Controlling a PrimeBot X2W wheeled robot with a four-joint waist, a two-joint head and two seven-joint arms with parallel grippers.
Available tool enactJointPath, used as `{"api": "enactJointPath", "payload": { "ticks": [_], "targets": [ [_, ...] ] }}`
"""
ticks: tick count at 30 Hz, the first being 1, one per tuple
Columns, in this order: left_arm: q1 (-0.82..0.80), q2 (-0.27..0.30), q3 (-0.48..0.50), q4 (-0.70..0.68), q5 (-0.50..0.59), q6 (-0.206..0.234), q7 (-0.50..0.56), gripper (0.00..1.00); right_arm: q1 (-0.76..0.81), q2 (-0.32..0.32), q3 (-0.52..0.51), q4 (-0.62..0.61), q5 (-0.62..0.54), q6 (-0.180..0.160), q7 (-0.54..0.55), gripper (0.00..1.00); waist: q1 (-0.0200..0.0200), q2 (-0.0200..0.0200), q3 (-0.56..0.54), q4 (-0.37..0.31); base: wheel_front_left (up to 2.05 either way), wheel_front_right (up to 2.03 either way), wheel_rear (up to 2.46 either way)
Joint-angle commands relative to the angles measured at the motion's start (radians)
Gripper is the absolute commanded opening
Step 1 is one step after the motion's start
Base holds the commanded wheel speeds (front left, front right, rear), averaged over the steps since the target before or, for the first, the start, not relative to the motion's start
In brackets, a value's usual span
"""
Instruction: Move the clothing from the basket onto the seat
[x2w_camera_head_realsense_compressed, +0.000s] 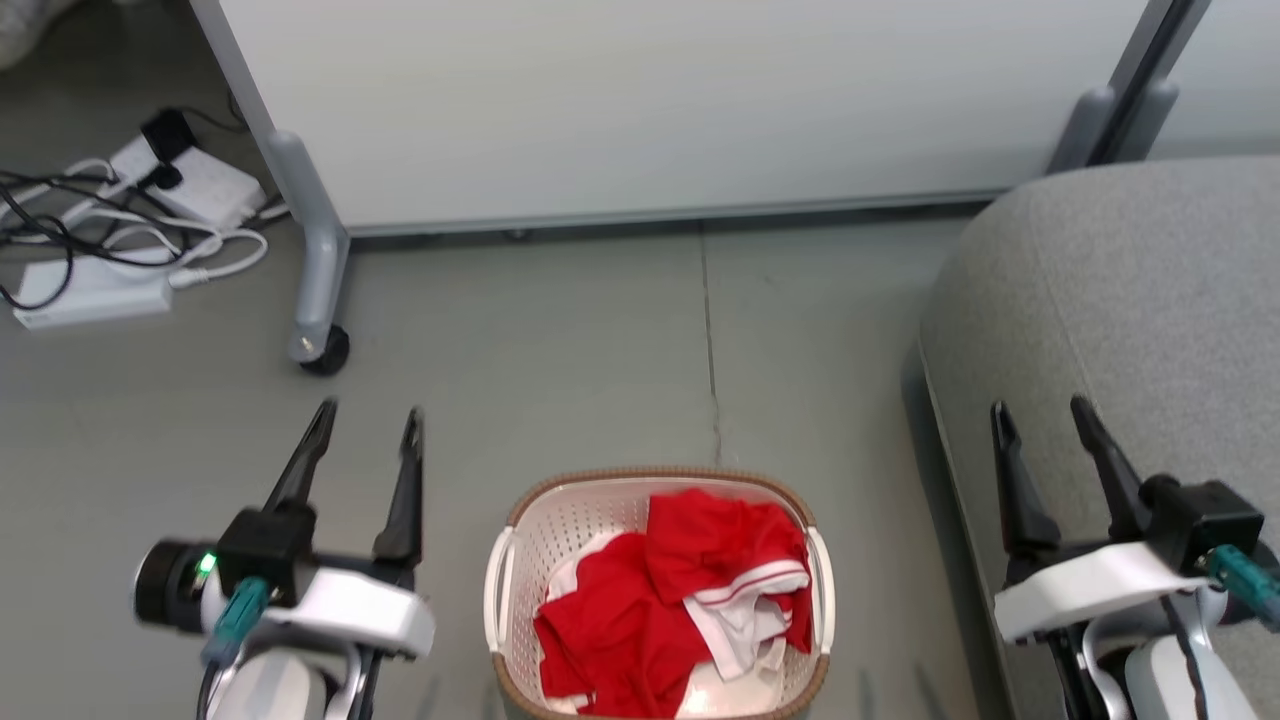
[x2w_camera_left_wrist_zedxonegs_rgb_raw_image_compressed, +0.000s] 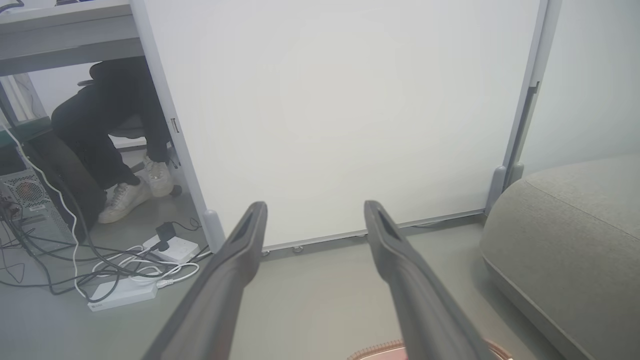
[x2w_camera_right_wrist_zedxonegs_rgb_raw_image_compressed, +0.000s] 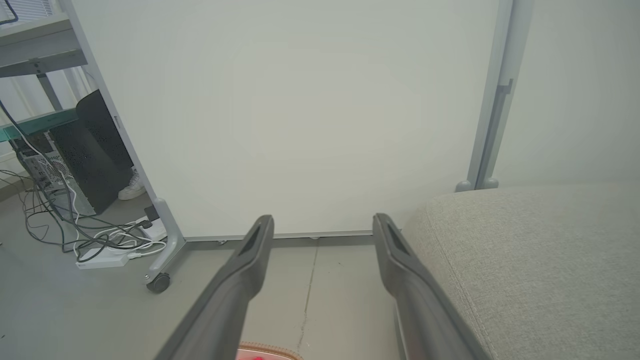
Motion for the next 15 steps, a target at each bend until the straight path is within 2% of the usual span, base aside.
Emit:
{"api": "enactJointPath", "payload": {
  "ticks": [1,7,15],
  "targets": [
    [-0.039,0.000,-0.012,-0.007,0.008,-0.009,0.004,1.00,-0.019,-0.003,-0.002,-0.023,-0.004,0.002,0.004,1.00,0.0000,-0.0001,0.055,-0.014,0.00,0.00,0.00],
    [-0.189,-0.020,-0.083,0.036,0.021,-0.058,0.034,1.00,-0.088,-0.001,0.014,-0.126,-0.017,0.002,0.022,1.00,0.0000,-0.0001,0.221,-0.068,0.00,0.00,0.00],
    [-0.392,-0.047,-0.184,0.253,0.026,-0.116,0.096,1.00,-0.183,0.008,0.050,-0.200,-0.001,0.002,0.007,1.00,0.0000,-0.0001,0.449,-0.175,0.00,0.00,0.00]
  ]
}}
